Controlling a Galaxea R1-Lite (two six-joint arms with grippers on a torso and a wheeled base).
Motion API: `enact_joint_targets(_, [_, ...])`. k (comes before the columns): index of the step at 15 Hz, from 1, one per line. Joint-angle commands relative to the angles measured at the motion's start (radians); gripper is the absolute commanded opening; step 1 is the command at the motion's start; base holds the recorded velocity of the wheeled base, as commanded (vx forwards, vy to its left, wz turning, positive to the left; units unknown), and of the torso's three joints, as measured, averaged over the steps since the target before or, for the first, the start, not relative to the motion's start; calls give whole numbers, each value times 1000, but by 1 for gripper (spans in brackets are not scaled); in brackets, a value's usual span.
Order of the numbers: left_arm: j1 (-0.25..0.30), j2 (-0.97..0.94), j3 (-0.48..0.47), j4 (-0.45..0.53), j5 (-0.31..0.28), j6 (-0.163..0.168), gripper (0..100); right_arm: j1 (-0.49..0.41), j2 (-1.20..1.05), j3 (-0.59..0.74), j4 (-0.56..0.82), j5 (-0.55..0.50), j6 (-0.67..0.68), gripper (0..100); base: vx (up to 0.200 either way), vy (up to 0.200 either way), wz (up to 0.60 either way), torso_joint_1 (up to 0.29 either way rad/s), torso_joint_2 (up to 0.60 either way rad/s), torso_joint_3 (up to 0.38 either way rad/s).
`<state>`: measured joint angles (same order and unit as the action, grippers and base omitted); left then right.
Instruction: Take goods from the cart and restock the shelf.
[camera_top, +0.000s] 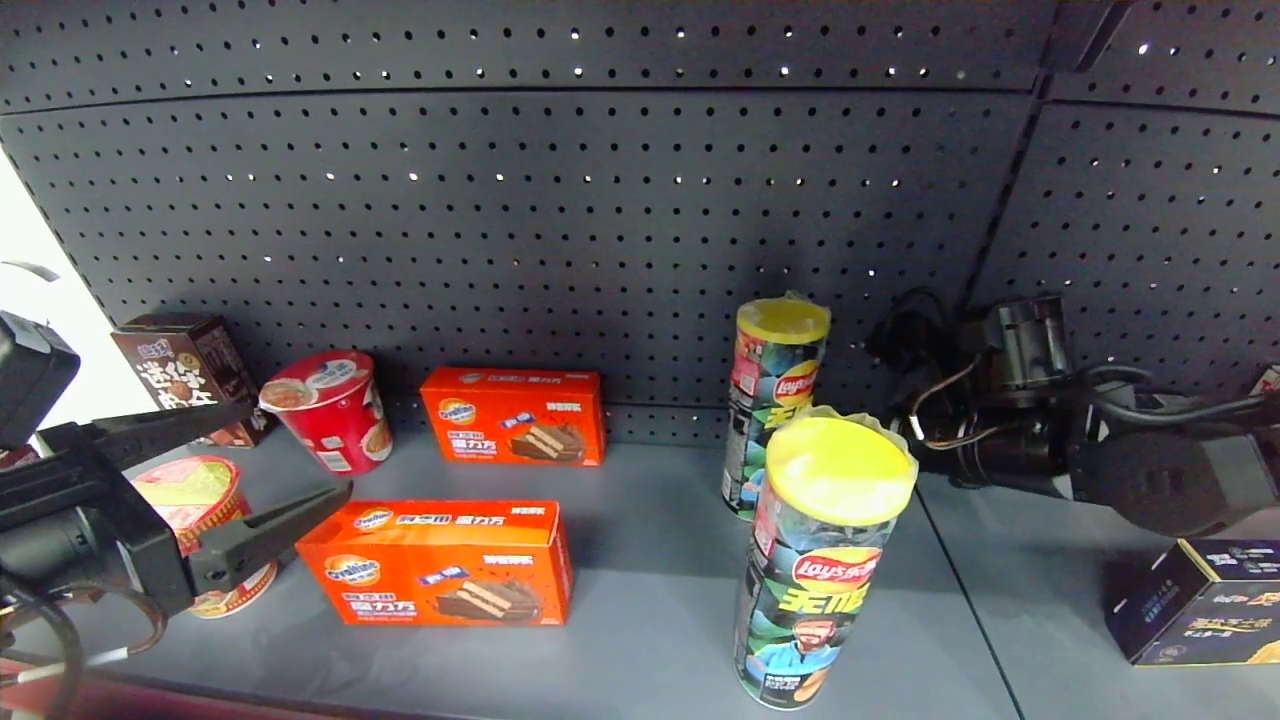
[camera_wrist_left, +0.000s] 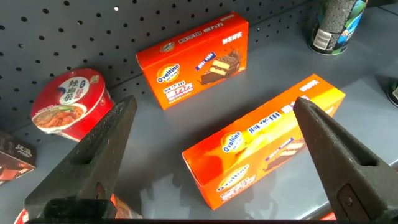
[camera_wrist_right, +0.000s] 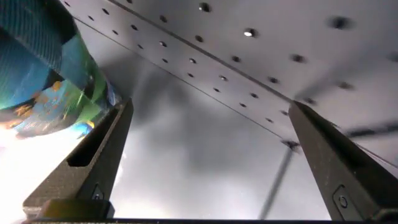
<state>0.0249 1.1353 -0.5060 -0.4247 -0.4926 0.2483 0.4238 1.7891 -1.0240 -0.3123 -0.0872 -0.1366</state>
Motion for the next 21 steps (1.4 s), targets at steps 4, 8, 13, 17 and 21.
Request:
enact_joint_targets(4, [0,-72,12,1,0,-3,100,-13,-326,71,6,0,0,100,0,0,0,0,0,0])
enact_joint_targets(8, [0,-175,55,9,2,-9,100,-143,-682,321,12,15,-5,100,0,0,0,0,0,0])
enact_joint_targets(13, [7,-328,182,11,37,-11,100,-227,-962,558,13,12,-5,100,0,0,0,0,0,0])
enact_joint_targets(17, [7,-499,311,14,140,-70,100,-229,-1145,688,15,-85,-5,100,0,0,0,0,0,0])
enact_joint_targets(21, [6,-654,399,104,157,-81,100,-297,-1321,861,16,-103,-6,100,0,0,0,0,0,0])
